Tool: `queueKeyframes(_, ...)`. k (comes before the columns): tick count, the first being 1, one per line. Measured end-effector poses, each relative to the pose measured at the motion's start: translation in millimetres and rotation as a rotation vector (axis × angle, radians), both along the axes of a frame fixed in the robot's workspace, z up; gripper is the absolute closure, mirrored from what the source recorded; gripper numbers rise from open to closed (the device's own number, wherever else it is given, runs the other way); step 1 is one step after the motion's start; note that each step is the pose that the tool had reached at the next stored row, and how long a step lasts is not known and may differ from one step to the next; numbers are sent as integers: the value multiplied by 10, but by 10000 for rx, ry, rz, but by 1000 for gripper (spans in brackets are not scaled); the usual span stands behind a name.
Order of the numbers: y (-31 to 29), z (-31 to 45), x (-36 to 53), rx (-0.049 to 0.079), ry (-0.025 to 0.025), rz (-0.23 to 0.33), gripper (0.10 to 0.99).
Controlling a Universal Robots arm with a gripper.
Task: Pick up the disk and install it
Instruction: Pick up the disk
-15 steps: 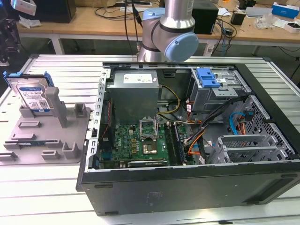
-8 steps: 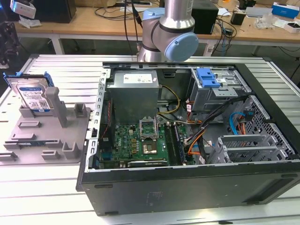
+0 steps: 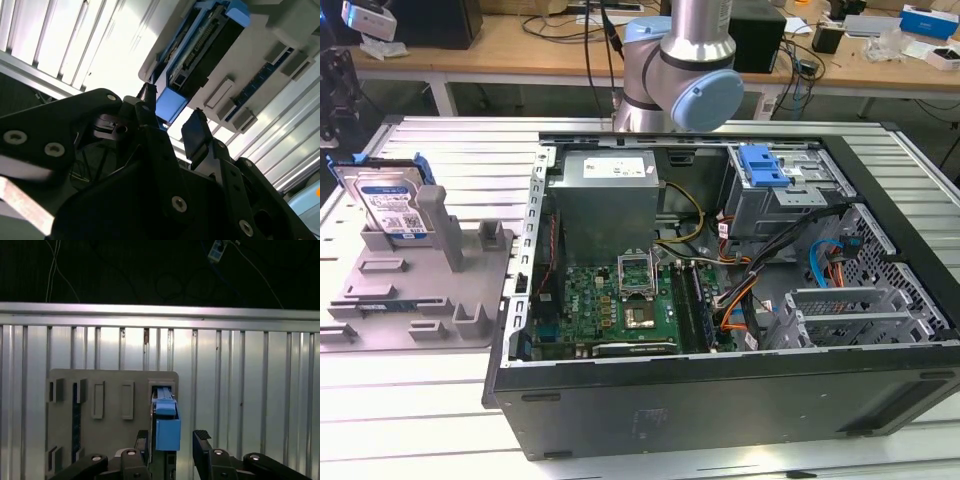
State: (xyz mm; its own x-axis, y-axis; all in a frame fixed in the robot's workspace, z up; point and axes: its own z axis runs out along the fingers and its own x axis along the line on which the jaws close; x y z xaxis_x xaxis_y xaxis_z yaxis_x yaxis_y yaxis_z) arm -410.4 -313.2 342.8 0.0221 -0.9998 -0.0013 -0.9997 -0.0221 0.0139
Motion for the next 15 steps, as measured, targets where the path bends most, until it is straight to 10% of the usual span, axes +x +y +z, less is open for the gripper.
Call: queueKeyframes(15, -22, -200, 12, -2, 2, -98, 604)
